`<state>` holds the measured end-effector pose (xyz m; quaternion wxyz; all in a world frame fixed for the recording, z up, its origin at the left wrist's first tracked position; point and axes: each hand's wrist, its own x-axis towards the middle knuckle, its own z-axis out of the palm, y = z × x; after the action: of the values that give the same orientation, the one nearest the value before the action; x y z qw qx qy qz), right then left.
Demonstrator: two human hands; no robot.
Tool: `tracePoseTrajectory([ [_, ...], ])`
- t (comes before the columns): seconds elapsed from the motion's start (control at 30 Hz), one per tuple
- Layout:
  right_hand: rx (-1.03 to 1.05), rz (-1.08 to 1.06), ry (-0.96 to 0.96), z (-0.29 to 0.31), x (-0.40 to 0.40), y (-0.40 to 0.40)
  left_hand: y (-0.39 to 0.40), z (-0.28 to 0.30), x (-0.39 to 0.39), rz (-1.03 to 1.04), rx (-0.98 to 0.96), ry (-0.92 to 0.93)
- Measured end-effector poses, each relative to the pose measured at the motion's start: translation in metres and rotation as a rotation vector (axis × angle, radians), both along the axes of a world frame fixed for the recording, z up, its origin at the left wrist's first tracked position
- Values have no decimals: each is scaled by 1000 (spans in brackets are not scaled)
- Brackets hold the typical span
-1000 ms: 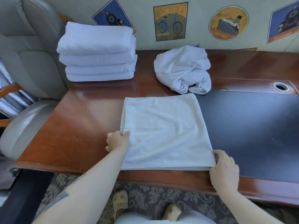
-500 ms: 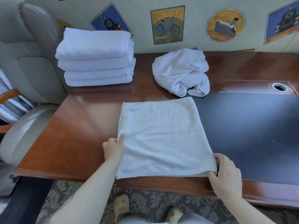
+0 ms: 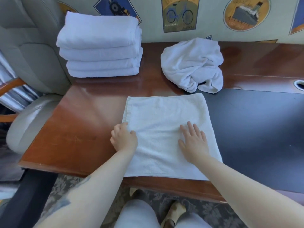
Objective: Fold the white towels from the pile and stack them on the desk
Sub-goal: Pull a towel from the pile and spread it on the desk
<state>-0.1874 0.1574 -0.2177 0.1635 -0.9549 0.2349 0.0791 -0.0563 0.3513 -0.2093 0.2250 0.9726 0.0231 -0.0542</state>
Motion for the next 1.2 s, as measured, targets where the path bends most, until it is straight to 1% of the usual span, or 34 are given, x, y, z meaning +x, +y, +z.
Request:
tracePoseTrajectory([
  [0.07,15,-6,-5,-1,13,3,-1,-1,25,51,-35,109],
  [0.17,26,-64,-77,-4,28,4,1,-3,65,39,-59,165],
  [0.27,42,-102,-122,-5,44,0,-7,1,99,107,-248,213],
  [0.33,34,-137,-155,-4,55,-9,-16,4,120,115,-344,218],
  [0.4,22,-197,-216,-2,70,-23,-25,1,141,77,-351,222],
  [0.5,26,-410,-329,6,98,-59,-37,-5,163,23,-298,262],
  [0.57,40,-518,-337,11,114,-88,-42,-10,171,-7,-284,267],
  [0.6,42,-527,-303,11,120,-101,-45,-13,174,-14,-296,261],
  [0.67,24,-445,-189,10,127,-123,-46,-16,179,-51,-323,214],
  [0.73,6,-299,-101,8,129,-137,-44,-17,181,-105,-326,134],
  [0.8,-13,-190,-82,8,128,-146,-41,-18,181,-136,-314,80],
  [0.93,-51,-7,-28,6,129,-159,-37,-20,184,-120,-324,28],
  [1.03,-77,-18,85,7,135,-170,-40,-20,188,-137,-331,28],
  [1.1,-97,-53,161,7,139,-177,-44,-21,190,-154,-291,19],
  [1.13,-63,-77,175,8,141,-180,-46,-21,189,-165,-258,6],
  [1.2,39,-118,140,9,145,-183,-48,-22,188,-173,-193,-33],
])
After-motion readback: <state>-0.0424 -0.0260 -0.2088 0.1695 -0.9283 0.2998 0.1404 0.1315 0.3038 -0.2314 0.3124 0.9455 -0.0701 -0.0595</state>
